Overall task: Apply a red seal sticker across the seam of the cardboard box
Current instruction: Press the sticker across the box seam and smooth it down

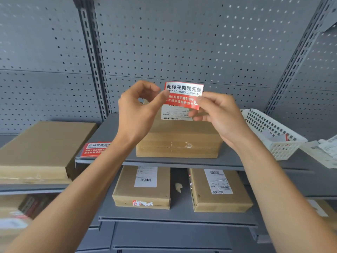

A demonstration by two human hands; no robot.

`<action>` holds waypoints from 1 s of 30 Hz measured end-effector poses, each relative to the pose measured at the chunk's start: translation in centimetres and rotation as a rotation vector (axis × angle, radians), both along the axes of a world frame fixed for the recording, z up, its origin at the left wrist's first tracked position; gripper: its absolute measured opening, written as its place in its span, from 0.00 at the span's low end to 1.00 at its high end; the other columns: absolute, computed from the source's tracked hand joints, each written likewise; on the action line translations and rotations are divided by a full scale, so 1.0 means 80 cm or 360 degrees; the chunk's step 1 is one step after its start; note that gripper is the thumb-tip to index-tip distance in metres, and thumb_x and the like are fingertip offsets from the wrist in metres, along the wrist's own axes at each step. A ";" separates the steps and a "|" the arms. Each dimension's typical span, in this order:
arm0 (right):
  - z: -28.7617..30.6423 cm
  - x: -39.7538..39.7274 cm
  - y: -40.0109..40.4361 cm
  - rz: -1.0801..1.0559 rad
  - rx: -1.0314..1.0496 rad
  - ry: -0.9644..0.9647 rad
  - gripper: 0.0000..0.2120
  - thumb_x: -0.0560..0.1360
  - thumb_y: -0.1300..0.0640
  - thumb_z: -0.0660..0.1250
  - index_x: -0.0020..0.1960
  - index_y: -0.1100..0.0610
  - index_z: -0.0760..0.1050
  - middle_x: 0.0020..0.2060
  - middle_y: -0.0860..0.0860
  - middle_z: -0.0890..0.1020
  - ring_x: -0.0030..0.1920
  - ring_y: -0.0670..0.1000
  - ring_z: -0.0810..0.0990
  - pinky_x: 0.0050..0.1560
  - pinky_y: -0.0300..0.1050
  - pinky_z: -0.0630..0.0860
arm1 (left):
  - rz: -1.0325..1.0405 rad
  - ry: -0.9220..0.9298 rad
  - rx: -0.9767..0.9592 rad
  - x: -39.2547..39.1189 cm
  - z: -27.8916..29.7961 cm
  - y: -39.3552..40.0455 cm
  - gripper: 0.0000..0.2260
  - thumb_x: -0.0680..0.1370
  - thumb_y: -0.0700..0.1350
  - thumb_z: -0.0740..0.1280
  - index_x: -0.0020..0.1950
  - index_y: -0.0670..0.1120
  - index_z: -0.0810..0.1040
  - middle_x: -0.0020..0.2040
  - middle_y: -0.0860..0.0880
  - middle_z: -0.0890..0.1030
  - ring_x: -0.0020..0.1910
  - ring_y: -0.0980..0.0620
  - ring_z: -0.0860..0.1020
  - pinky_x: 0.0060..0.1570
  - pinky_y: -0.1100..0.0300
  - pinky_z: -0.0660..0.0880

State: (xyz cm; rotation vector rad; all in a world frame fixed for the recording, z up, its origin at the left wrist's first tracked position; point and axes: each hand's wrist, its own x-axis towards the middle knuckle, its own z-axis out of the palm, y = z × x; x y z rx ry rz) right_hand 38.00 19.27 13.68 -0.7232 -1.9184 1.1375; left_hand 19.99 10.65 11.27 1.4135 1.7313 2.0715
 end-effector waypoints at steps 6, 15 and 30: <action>0.001 0.007 -0.007 0.0016 0.0030 -0.0012 0.12 0.83 0.60 0.61 0.53 0.59 0.84 0.44 0.49 0.87 0.43 0.48 0.84 0.52 0.55 0.82 | -0.0014 0.0039 -0.0031 -0.001 -0.003 -0.002 0.05 0.78 0.47 0.74 0.43 0.49 0.84 0.40 0.54 0.86 0.40 0.58 0.81 0.46 0.62 0.75; -0.005 0.011 -0.011 -0.0064 0.0048 -0.0082 0.11 0.83 0.58 0.63 0.55 0.59 0.84 0.48 0.51 0.88 0.44 0.49 0.86 0.54 0.56 0.81 | -0.0080 0.0000 -0.0127 0.002 -0.002 -0.010 0.08 0.80 0.45 0.72 0.43 0.45 0.84 0.43 0.51 0.87 0.46 0.49 0.84 0.52 0.51 0.78; -0.012 0.014 -0.017 -0.0210 -0.0059 0.0155 0.05 0.80 0.57 0.69 0.52 0.59 0.79 0.44 0.50 0.89 0.39 0.54 0.88 0.56 0.57 0.82 | -0.0164 -0.0006 -0.0116 0.009 -0.006 -0.016 0.08 0.80 0.44 0.72 0.42 0.46 0.84 0.41 0.51 0.87 0.42 0.58 0.81 0.46 0.65 0.75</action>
